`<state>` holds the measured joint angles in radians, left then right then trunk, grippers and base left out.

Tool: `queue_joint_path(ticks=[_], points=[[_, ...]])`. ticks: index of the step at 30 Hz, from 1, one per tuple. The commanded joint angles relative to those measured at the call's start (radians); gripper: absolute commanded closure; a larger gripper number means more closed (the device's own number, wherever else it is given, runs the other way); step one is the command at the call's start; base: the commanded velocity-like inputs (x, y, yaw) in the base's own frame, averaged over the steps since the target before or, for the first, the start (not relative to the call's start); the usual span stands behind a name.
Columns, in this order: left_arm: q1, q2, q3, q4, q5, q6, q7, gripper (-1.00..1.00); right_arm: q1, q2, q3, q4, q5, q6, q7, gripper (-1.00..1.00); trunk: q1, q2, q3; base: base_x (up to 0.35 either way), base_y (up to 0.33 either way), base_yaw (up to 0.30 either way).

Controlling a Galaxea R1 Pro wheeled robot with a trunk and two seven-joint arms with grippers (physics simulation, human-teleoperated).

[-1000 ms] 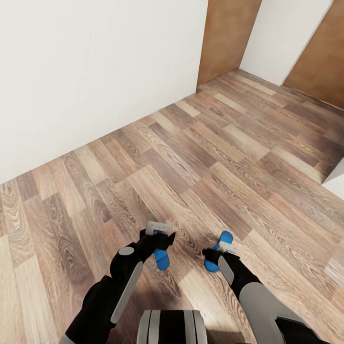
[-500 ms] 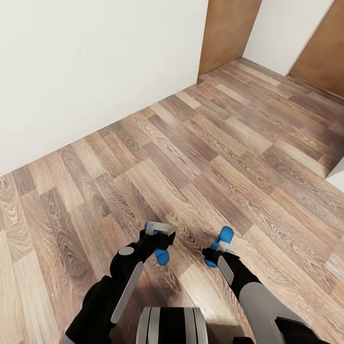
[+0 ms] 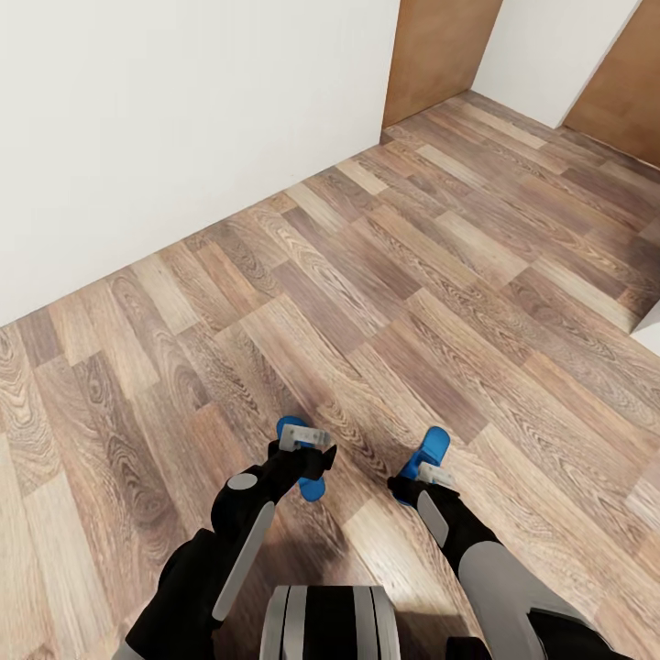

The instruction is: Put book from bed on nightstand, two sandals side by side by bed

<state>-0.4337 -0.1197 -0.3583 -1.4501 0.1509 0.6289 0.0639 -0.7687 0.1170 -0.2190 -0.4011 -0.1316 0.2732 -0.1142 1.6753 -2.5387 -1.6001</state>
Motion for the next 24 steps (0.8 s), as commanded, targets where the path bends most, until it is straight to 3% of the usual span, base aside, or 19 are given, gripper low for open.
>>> queue_joint_path(ticks=[1,24], points=[[0.0,0.0,-0.001,-0.001,0.01,0.005,0.007,-1.0,0.0,0.001,0.0,-0.002,-0.011,0.004,-0.005,-1.0,0.0,0.0,-0.001,0.0,0.0,0.0],[0.0,0.001,-0.001,-0.001,0.01,0.005,0.009,-1.0,0.0,0.004,0.003,-0.004,-0.011,-0.04,0.0,-1.0,0.0,0.0,-0.001,0.012,-0.004,0.0]])
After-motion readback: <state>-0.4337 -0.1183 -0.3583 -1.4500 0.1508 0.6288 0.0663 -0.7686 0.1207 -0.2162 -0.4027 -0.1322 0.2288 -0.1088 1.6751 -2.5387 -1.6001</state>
